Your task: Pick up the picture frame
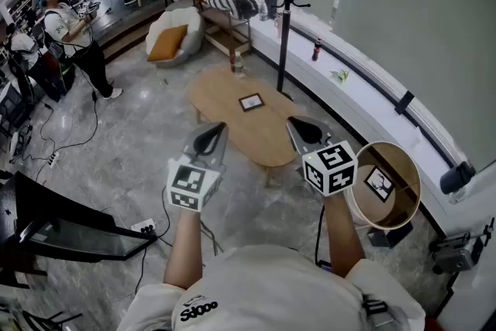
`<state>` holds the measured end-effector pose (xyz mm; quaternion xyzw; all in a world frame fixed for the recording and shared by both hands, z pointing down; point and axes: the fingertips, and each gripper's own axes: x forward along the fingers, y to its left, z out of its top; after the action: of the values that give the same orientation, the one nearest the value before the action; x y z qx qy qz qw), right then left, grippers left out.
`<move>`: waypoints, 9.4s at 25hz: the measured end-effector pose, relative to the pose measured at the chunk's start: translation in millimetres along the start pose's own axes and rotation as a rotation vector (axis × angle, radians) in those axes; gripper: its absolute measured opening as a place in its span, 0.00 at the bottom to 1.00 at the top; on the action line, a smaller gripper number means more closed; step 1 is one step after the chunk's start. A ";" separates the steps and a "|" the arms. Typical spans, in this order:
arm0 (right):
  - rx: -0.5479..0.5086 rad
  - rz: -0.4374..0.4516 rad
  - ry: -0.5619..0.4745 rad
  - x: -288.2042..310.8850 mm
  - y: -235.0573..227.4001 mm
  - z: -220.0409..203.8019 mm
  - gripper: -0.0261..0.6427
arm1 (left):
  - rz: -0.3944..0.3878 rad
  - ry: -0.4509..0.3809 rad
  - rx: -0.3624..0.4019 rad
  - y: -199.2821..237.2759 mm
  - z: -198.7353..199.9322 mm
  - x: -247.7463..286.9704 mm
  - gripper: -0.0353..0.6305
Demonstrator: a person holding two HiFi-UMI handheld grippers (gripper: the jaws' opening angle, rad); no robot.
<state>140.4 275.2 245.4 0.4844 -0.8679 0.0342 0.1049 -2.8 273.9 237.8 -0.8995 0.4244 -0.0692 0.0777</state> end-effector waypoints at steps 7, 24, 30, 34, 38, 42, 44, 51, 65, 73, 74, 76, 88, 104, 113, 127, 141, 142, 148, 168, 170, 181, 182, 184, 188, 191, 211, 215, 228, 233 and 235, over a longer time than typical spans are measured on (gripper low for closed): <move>0.000 0.010 0.006 3.3 -3.5 -4.8 0.05 | 0.011 0.017 0.006 -3.7 -5.3 4.2 0.07; -0.011 0.082 -0.023 -7.7 -16.5 -9.7 0.05 | 0.107 0.058 -0.020 -14.3 -11.2 8.7 0.07; 0.022 0.070 0.032 -11.6 -19.4 -42.4 0.04 | 0.117 0.109 -0.051 -28.6 -34.9 0.1 0.07; 0.019 0.067 0.019 -2.8 -20.1 -37.9 0.05 | 0.133 0.112 -0.056 -21.7 -39.7 1.0 0.07; 0.024 0.067 0.016 9.9 -22.5 -34.3 0.05 | 0.126 0.118 -0.060 -14.3 -43.6 9.4 0.07; 0.015 0.060 0.030 33.4 -25.0 -36.0 0.05 | 0.114 0.119 -0.073 6.1 -54.4 23.7 0.07; 0.016 0.055 0.039 50.8 -28.9 -36.8 0.05 | 0.107 0.116 -0.073 20.9 -59.3 34.2 0.07; 0.036 0.026 -0.041 134.5 -47.2 -10.2 0.05 | 0.095 0.122 -0.079 104.3 -84.5 85.0 0.07; 0.016 -0.030 0.047 276.8 -71.9 11.2 0.04 | 0.021 0.114 -0.080 240.7 -98.6 174.8 0.07; 0.023 -0.031 0.092 331.2 -74.4 11.2 0.04 | -0.007 0.127 -0.092 281.4 -120.3 199.8 0.07; 0.021 -0.029 0.100 337.4 -74.0 10.2 0.04 | -0.012 0.126 -0.095 284.7 -121.5 202.3 0.07; 0.014 -0.033 0.112 349.5 -73.1 9.0 0.04 | -0.023 0.128 -0.100 291.4 -125.7 207.0 0.07; 0.037 -0.077 0.146 419.1 -72.2 6.8 0.04 | -0.080 0.170 -0.123 353.3 -164.3 237.7 0.07; 0.053 -0.111 0.282 501.1 -176.7 -58.9 0.05 | -0.121 0.275 -0.117 376.8 -236.8 362.3 0.07; 0.096 -0.116 0.387 557.7 -266.8 -119.3 0.05 | -0.185 0.390 -0.133 372.3 -303.6 472.0 0.07; 0.195 -0.068 0.534 617.7 -323.9 -223.9 0.05 | -0.253 0.520 -0.187 354.7 -395.6 558.5 0.07; 0.275 -0.055 0.657 654.3 -349.5 -328.3 0.06 | -0.314 0.676 -0.295 321.4 -505.9 589.7 0.11; 0.282 -0.053 0.669 656.4 -350.3 -337.5 0.07 | -0.316 0.689 -0.301 318.8 -515.3 590.8 0.12; 0.331 -0.039 0.738 671.0 -352.0 -390.4 0.10 | -0.312 0.792 -0.293 307.8 -577.3 592.5 0.14; 0.465 -0.046 0.923 694.8 -348.5 -550.8 0.16 | -0.252 1.002 -0.594 244.5 -736.0 566.6 0.21; 0.468 -0.050 0.942 694.0 -348.5 -563.1 0.18 | -0.225 1.016 -0.659 241.0 -746.8 567.2 0.25; 0.457 -0.044 1.010 692.7 -343.1 -609.4 0.25 | -0.156 1.075 -0.754 220.2 -767.5 570.8 0.33; 0.457 -0.044 1.013 692.8 -342.1 -611.5 0.25 | -0.149 1.082 -0.751 219.6 -768.7 570.3 0.34; 0.460 -0.045 1.017 693.1 -340.6 -615.4 0.25 | -0.138 1.096 -0.742 219.1 -771.0 569.2 0.34; 0.463 -0.043 1.028 691.7 -338.5 -621.5 0.25 | -0.120 1.099 -0.730 217.9 -772.3 569.8 0.33; 0.471 -0.046 1.028 691.6 -339.4 -622.8 0.24 | -0.115 1.100 -0.723 218.3 -774.2 569.9 0.30; 0.487 -0.075 1.046 674.7 -324.7 -597.3 0.15 | -0.063 1.087 -0.730 235.7 -751.4 562.3 0.22; 0.473 -0.082 1.020 673.7 -320.9 -572.7 0.15 | -0.025 1.035 -0.747 248.8 -729.5 561.3 0.22; 0.436 -0.112 0.938 632.6 -288.1 -472.1 0.17 | 0.009 0.893 -0.760 274.1 -632.8 528.5 0.19; 0.390 -0.102 0.880 620.2 -270.9 -428.5 0.17 | 0.032 0.829 -0.750 284.6 -591.4 504.1 0.18; 0.373 -0.106 0.854 615.2 -265.6 -413.1 0.17 | 0.047 0.799 -0.740 287.8 -574.9 495.4 0.18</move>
<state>114.2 -311.5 769.5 0.4813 -0.7000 0.3804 0.3657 -16.8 -336.9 772.1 -0.7608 0.4368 -0.2501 -0.4097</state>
